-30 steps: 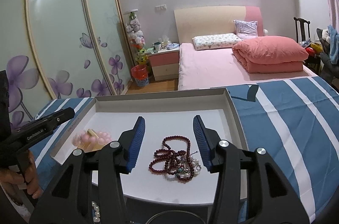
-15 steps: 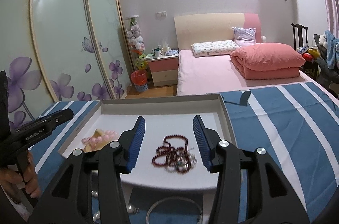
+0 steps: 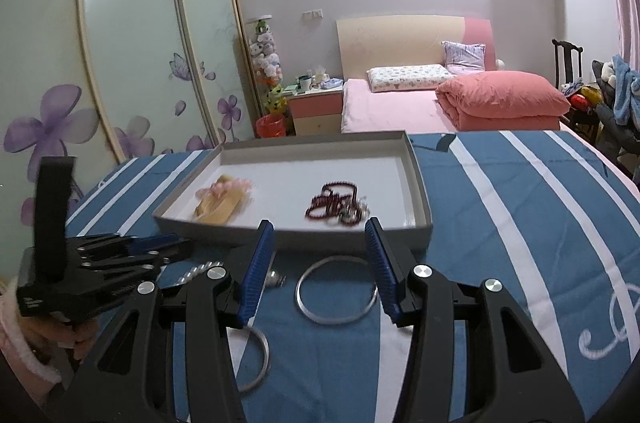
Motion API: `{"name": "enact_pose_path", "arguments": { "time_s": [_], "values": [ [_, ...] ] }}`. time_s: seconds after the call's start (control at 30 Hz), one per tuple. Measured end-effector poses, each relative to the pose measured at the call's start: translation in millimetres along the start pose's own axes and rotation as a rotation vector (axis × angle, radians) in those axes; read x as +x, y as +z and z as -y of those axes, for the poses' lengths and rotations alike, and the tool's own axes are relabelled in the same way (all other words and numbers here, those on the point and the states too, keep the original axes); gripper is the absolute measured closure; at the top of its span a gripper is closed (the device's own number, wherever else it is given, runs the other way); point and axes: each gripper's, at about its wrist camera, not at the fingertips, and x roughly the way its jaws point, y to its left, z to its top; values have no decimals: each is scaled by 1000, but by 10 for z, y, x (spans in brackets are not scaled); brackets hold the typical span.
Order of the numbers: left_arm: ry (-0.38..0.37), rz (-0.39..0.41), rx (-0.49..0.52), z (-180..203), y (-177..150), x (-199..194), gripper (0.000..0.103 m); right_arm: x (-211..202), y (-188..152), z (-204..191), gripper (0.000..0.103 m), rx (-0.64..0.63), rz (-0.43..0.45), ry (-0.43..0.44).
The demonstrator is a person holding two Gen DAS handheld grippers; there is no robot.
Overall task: Organize jewelry
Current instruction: 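Grasp the white pearl bracelet with the left tool while the right tool reaches the silver cuff bangle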
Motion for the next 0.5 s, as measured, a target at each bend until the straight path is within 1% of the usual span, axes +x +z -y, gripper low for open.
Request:
{"name": "enact_pose_path", "arguments": {
  "time_s": [0.13,0.2,0.27,0.3,0.37,0.47,0.5],
  "values": [
    [23,-45,33,117,-105,89,78,-72,-100,-6,54,2,-14,10],
    [41,-84,35,130,-157,166,81,-108,-162,-10,54,3,-25,16],
    [52,-105,29,119,-164,200,89,-122,-211,-13,54,4,-35,22],
    [64,-105,33,118,-168,198,92,-137,-233,-11,54,6,-39,25],
    [93,-106,51,108,-170,192,92,-144,-269,-20,54,9,-47,31],
    [131,-106,34,26,-160,180,93,-137,-323,-39,54,11,-67,41],
    [146,-106,15,-32,-160,176,93,-130,-347,-45,54,9,-77,45]
  ]
}}
